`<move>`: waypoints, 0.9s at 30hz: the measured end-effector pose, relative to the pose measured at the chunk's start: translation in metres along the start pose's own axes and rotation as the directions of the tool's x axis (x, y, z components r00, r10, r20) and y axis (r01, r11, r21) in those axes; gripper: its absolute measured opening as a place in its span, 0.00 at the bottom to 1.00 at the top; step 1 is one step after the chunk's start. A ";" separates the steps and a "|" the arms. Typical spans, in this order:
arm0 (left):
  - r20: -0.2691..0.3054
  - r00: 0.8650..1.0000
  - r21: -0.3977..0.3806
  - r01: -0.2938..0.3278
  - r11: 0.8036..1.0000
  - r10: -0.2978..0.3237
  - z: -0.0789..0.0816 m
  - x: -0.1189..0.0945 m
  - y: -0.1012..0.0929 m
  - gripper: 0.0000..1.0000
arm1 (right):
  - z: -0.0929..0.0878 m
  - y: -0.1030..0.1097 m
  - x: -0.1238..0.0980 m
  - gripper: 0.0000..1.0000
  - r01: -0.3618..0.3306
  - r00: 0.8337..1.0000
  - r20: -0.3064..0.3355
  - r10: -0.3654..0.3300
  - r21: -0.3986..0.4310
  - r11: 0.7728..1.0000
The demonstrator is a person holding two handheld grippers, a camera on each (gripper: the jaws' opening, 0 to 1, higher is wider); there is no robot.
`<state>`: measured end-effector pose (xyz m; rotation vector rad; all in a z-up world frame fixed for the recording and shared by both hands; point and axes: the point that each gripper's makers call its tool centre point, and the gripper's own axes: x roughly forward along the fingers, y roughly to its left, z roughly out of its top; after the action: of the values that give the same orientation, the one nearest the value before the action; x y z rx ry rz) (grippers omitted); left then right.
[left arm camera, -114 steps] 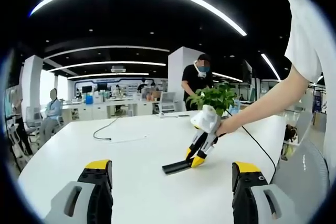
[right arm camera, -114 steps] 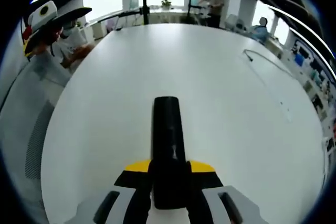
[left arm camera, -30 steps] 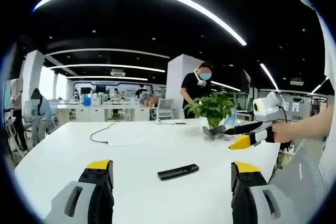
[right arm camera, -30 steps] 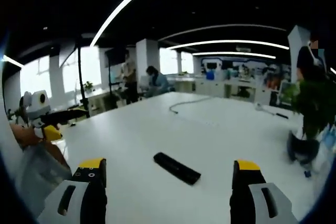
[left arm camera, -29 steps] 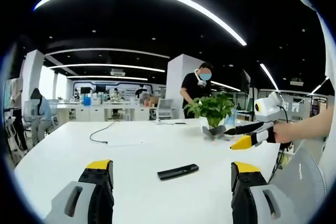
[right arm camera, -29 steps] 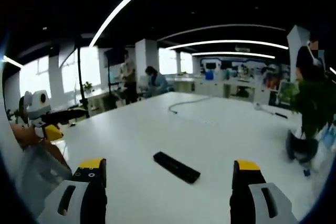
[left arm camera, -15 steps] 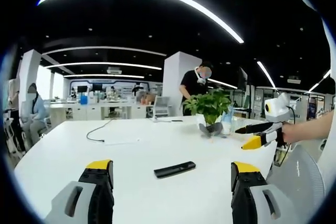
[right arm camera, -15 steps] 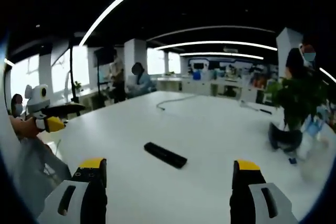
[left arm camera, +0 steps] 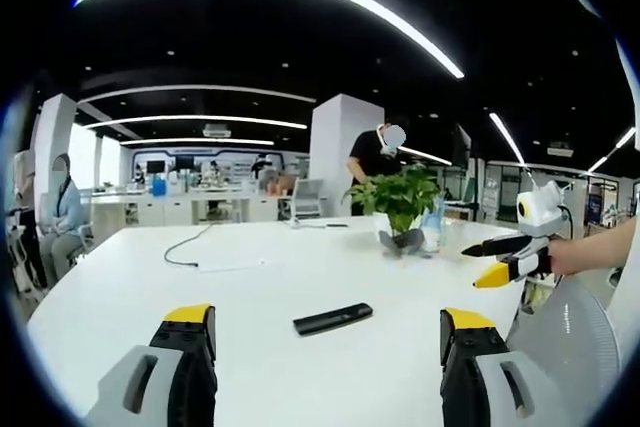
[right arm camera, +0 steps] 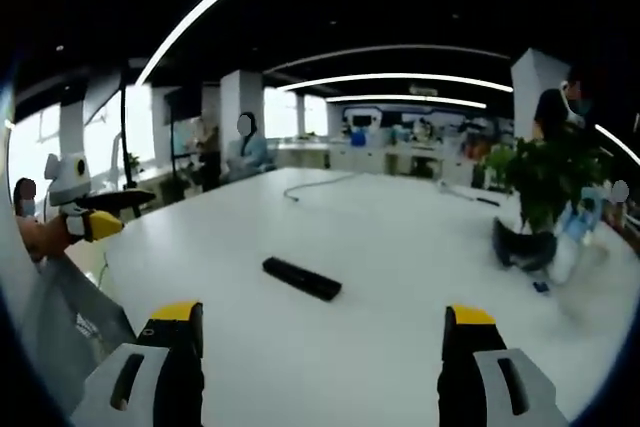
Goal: Press the specified remote control buttons in sequence, fully releasing each button before pressing the next.
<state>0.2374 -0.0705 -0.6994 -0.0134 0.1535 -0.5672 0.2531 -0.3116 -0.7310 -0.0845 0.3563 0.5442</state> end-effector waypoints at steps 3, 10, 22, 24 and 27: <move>-0.007 1.000 -0.001 -0.014 1.000 0.014 -0.002 0.000 0.003 0.97 | 0.001 0.003 -0.002 0.99 0.005 1.000 0.008 -0.005 0.001 1.000; -0.048 0.993 -0.059 -0.108 0.992 0.106 -0.011 -0.004 0.024 0.98 | 0.002 0.000 -0.006 0.99 0.038 0.999 0.016 -0.037 -0.032 0.999; -0.115 0.988 -0.053 -0.105 0.993 0.098 -0.027 -0.004 0.024 0.99 | -0.003 -0.010 -0.006 0.99 0.047 0.999 0.011 -0.047 -0.033 0.998; -0.094 0.987 -0.036 -0.133 0.990 0.129 -0.022 -0.007 0.033 0.98 | -0.004 -0.011 -0.007 0.99 0.052 0.999 0.009 -0.052 -0.033 0.998; -0.089 0.987 -0.047 -0.139 0.989 0.134 -0.025 -0.012 0.034 0.98 | -0.003 -0.013 -0.007 0.99 0.058 0.998 0.012 -0.057 -0.034 0.998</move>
<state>0.2420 -0.0346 -0.7242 -0.0297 0.2512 -0.4268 0.2531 -0.3266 -0.7318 -0.1250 0.3331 0.4939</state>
